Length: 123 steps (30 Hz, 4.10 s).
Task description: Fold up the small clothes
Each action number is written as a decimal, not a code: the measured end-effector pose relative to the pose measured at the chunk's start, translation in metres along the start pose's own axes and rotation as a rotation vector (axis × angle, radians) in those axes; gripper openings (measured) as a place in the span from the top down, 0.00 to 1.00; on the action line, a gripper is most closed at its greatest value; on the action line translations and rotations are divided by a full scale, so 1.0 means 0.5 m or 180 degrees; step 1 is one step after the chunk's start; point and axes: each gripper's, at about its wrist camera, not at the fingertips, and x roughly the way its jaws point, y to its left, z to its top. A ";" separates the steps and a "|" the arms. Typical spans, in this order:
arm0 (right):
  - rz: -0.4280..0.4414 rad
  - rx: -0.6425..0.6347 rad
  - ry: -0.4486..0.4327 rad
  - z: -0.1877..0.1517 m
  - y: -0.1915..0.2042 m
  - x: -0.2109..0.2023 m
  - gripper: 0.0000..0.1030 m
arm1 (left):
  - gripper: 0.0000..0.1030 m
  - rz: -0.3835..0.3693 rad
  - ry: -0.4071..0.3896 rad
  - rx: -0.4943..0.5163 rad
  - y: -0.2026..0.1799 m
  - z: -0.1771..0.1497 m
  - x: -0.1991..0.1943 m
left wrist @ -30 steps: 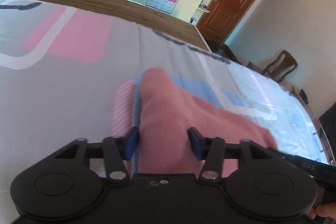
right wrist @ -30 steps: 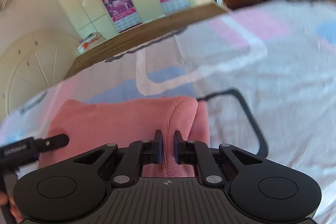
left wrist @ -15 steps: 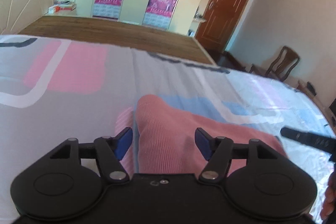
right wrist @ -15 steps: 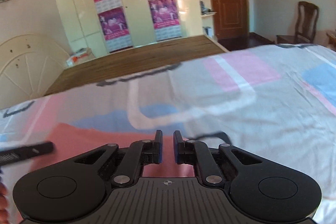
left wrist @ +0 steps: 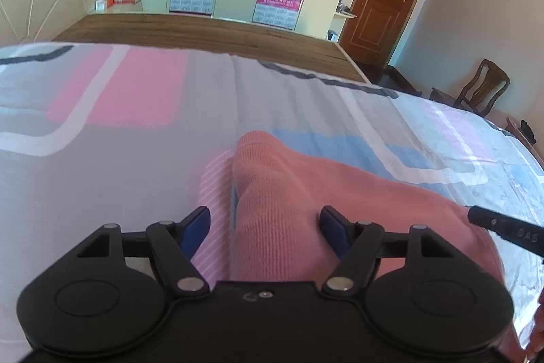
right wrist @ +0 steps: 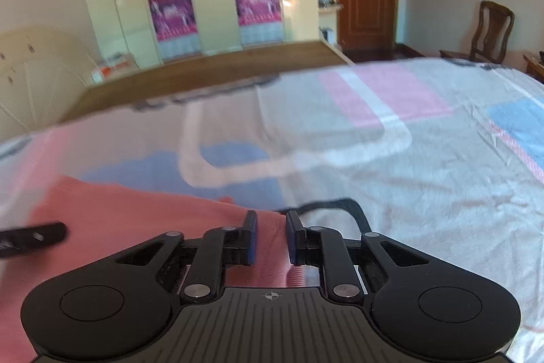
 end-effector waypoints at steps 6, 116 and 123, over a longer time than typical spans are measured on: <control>0.0352 -0.0173 -0.0127 -0.021 0.046 -0.094 0.83 | 0.33 -0.0140 -0.0177 0.0112 -0.005 -0.024 -0.084; 0.1836 0.0458 0.0433 -0.050 0.328 -0.213 0.78 | 0.69 -0.0720 -0.0088 -0.0283 0.271 -0.004 -0.305; 0.1955 0.0382 0.0535 -0.090 0.598 -0.164 0.78 | 0.69 -0.0513 -0.0154 -0.0290 0.516 0.018 -0.358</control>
